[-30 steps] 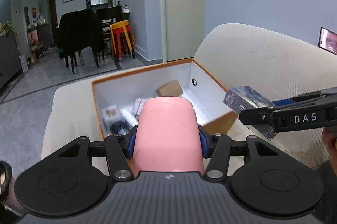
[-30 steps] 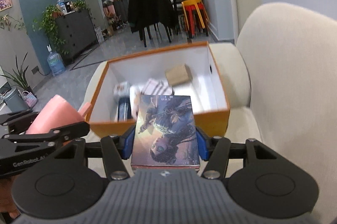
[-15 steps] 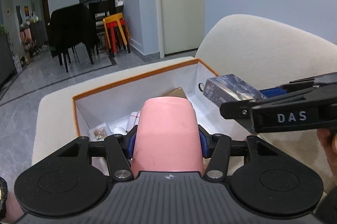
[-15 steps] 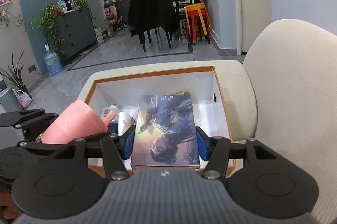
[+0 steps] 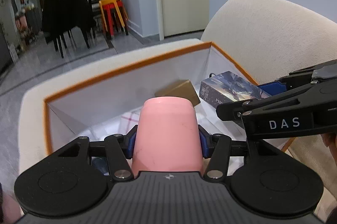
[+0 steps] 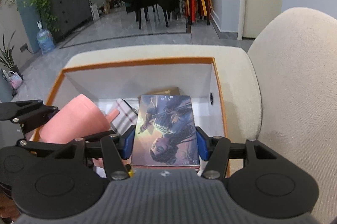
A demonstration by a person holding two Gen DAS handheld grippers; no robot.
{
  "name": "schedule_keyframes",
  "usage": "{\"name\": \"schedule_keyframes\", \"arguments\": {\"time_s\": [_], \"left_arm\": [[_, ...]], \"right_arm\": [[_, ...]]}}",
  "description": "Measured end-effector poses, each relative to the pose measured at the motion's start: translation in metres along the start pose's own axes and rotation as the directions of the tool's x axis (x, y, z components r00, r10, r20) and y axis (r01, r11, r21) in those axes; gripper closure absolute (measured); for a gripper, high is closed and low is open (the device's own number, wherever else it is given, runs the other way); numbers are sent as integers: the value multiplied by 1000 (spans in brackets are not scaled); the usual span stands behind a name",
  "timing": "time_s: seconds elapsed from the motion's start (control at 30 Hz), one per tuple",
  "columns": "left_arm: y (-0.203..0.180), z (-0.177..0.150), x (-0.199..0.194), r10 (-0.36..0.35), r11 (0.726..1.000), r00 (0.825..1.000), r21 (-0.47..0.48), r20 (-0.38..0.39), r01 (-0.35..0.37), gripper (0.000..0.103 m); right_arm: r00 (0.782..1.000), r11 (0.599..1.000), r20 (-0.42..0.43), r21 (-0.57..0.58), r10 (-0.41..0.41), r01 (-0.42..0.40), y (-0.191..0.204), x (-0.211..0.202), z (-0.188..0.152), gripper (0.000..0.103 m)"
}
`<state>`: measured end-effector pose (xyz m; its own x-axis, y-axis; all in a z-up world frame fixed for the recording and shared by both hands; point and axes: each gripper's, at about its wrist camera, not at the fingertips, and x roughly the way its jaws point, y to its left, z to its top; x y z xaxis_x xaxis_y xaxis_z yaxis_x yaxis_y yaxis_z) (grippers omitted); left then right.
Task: Organize rigid objects
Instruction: 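Carry the card box and pink cup over the orange box and lower them, then open both tools to release the card box and pink cup into the box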
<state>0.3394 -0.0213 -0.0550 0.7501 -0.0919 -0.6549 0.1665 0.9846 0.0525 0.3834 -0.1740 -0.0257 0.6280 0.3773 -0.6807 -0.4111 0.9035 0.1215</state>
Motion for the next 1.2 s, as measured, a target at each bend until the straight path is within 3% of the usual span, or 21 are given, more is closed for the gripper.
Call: {"name": "schedule_keyframes", "arguments": {"time_s": [0.13,0.3,0.53,0.73,1.2], "left_arm": [[2,-2,12,-3,1000,999,0,-34,3,41],[-9,-10,23,48,995,996,96,-69,-41,41],[-21,-8,39,57,988,994,149,-96,-43,41],[-37,-9,53,97,960,987,272,-131,-59,41],[-29,-13,61,124,967,970,244,-208,-71,38]], "right_arm": [[999,999,-39,-36,-6,5,-4,12,1,46],[998,998,-64,-68,-11,6,-8,23,2,46],[996,996,-90,-91,-8,-1,-9,36,-5,46],[996,992,-87,-125,-15,4,-1,40,-9,46],[997,979,-41,-196,-66,57,8,44,-16,48]]}}
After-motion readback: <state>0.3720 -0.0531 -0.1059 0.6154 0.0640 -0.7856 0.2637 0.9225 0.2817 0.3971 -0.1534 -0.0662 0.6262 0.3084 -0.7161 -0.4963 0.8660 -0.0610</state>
